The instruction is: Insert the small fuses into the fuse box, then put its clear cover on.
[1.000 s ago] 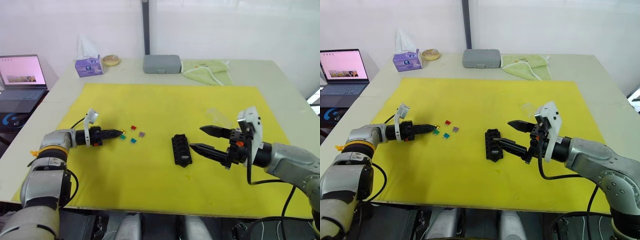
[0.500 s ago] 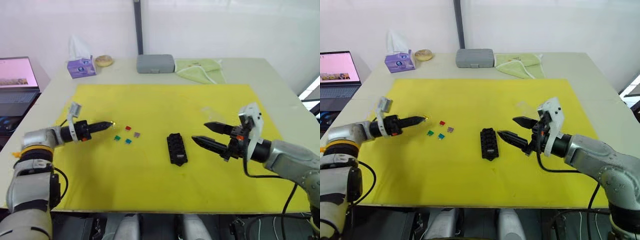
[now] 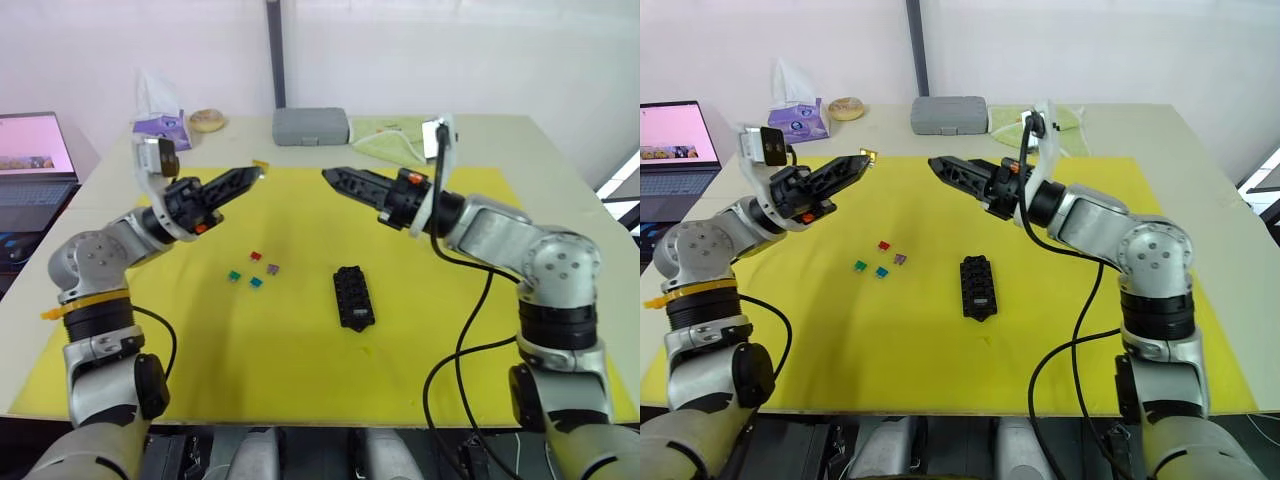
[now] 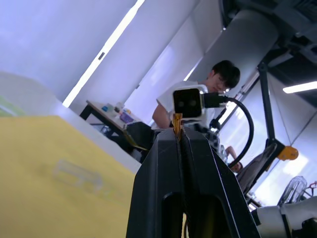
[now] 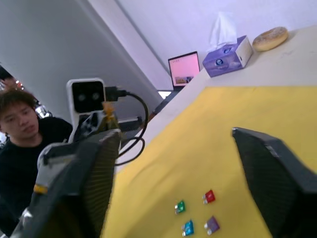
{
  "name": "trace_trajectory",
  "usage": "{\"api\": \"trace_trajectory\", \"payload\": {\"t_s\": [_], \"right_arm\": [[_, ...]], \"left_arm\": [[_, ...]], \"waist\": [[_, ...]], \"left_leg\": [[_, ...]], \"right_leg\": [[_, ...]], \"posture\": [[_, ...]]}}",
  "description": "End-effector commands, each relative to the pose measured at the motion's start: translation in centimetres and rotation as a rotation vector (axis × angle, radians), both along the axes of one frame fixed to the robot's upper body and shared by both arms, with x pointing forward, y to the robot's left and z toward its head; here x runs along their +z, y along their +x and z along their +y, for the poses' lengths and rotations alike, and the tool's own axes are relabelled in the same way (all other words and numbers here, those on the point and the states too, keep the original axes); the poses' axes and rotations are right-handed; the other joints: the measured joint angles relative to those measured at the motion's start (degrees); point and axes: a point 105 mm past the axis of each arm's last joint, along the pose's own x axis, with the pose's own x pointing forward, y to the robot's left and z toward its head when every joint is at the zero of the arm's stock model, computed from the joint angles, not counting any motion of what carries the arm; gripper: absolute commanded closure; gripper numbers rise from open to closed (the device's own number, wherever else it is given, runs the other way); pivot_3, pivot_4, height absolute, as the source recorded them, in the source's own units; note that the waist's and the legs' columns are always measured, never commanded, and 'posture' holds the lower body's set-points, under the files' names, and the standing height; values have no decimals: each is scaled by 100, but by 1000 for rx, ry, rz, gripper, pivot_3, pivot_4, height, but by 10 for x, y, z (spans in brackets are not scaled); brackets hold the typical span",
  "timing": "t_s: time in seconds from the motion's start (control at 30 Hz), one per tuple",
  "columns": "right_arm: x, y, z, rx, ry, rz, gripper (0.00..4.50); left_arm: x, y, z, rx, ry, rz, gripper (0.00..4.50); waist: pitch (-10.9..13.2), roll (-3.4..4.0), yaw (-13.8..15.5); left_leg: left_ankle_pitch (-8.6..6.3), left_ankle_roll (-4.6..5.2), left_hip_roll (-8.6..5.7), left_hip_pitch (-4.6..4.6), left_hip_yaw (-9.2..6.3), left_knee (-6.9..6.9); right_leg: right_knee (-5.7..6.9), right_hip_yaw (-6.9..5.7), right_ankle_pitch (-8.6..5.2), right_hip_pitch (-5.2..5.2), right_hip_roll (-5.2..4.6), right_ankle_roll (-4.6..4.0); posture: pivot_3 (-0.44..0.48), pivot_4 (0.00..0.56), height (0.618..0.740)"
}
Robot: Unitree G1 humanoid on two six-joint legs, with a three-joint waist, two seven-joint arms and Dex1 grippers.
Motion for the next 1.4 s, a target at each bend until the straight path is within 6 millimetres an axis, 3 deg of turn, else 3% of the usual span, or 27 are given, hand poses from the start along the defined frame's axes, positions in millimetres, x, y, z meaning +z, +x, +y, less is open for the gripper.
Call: {"api": "trace_trajectory", "payload": {"t_s": [0.03,0.73,1.1,1.2,1.3,1.33,1.4], "right_arm": [[22,-11,12,79,46,-74,1798],[23,-19,26,123,69,-71,1798],[22,-20,32,129,82,-65,1798],[22,-21,32,130,82,-67,2665],[22,-22,33,132,85,-69,4150],[22,-22,33,132,86,-69,4443],[22,-23,33,134,89,-70,4443]], "left_arm": [[10,-9,-4,-5,-29,-54,4500],[4,-8,-27,-47,-31,-56,4500],[4,-6,-30,-48,-29,-60,4500],[4,-6,-30,-45,-29,-62,4500],[4,-5,-29,-41,-30,-63,4500],[4,-5,-29,-40,-30,-63,4500],[4,-6,-29,-38,-29,-63,4500]], "waist": [[-1,1,-11],[0,1,-13],[0,2,-14],[0,2,-12],[0,2,-10],[0,2,-11],[1,3,-11]], "left_leg": [[0,0,0,0,1,0],[-1,2,-7,0,0,-1],[-2,3,-7,0,-1,-3],[-2,3,-7,0,-1,-4],[-2,3,-7,0,-1,-4],[-2,3,-7,0,-1,-4],[-2,3,-7,0,-1,-5]], "right_leg": [[0,0,0,0,0,0],[0,1,0,0,2,-1],[-1,0,0,-2,2,-1],[-1,1,0,-2,2,-2],[-2,1,0,-2,2,-2],[-2,1,-1,-2,2,-2],[-3,0,0,-2,2,-2]], "posture": [[0,150,740],[0,150,740],[0,150,740],[0,150,740],[0,150,740],[0,150,740],[0,150,740]]}}
